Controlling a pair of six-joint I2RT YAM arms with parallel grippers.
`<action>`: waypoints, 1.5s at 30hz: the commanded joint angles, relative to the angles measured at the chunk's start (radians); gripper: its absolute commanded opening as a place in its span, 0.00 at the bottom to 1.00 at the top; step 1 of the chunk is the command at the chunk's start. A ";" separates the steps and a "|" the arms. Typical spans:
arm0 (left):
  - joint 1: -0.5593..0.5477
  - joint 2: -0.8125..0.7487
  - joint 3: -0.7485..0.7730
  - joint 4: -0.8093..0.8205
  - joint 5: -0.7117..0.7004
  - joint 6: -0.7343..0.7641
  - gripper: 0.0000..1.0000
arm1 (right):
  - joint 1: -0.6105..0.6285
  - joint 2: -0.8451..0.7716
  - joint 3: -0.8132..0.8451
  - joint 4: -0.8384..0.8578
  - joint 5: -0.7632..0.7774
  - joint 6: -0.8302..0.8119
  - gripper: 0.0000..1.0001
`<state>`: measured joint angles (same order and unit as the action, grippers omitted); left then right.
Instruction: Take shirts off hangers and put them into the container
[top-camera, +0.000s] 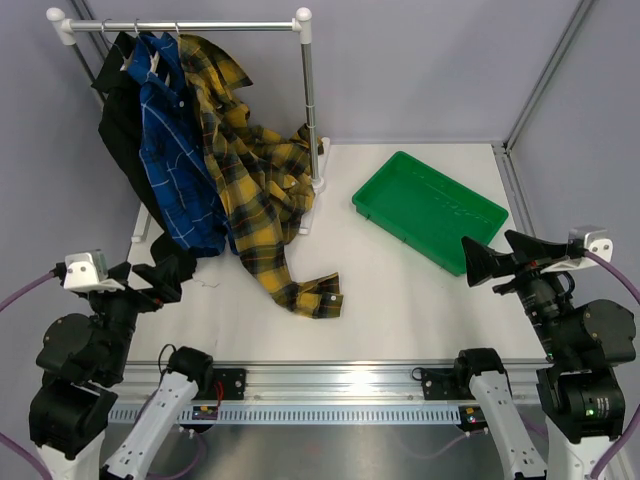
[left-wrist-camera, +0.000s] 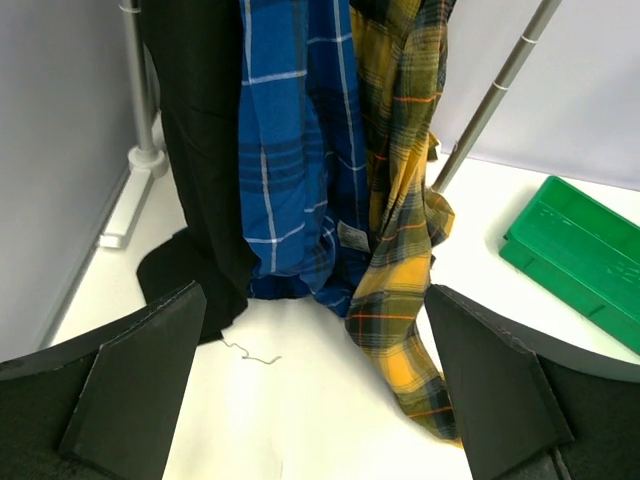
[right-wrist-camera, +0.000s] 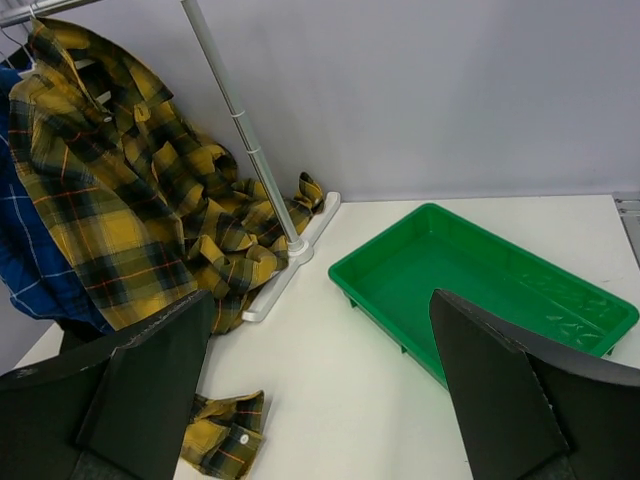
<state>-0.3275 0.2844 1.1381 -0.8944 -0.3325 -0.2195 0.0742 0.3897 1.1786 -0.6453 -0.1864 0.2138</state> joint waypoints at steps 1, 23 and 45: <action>-0.004 0.053 0.006 0.023 0.043 -0.053 0.99 | 0.007 0.011 -0.031 0.055 -0.048 0.015 1.00; -0.004 1.053 0.863 0.158 -0.005 -0.089 0.99 | 0.007 -0.063 -0.197 0.088 -0.145 0.081 0.99; 0.047 1.320 0.994 0.227 -0.177 0.022 0.40 | 0.024 -0.135 -0.244 0.108 -0.117 0.065 1.00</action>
<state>-0.2947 1.5932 2.0773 -0.7303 -0.4873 -0.2085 0.0864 0.2653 0.9436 -0.5827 -0.2985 0.2844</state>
